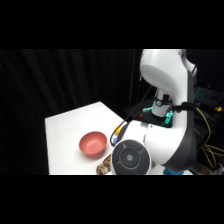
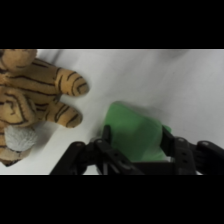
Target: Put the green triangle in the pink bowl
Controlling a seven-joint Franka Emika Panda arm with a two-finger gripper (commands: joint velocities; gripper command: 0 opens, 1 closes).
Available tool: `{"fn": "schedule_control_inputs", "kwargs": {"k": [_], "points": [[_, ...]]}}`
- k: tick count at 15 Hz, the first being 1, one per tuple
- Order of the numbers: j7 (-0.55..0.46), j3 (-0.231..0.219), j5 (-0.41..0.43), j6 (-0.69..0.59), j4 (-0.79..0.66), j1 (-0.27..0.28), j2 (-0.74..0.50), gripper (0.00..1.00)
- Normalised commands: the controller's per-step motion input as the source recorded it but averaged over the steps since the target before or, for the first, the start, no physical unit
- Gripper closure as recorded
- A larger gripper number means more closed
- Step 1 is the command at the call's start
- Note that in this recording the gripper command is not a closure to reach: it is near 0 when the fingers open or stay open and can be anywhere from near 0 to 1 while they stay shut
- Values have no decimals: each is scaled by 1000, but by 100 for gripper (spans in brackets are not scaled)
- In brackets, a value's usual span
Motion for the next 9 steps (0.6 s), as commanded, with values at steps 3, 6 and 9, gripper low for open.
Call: {"fn": "schedule_control_inputs", "kwargs": {"k": [3, 6, 9], "points": [[-161, -2, 75, 14, 17, -41, -16, 100], [-118, -25, 56, -8, -51, -30, -97, 100], [-95, -23, 65, -35, -180, -49, -272, 100]]}}
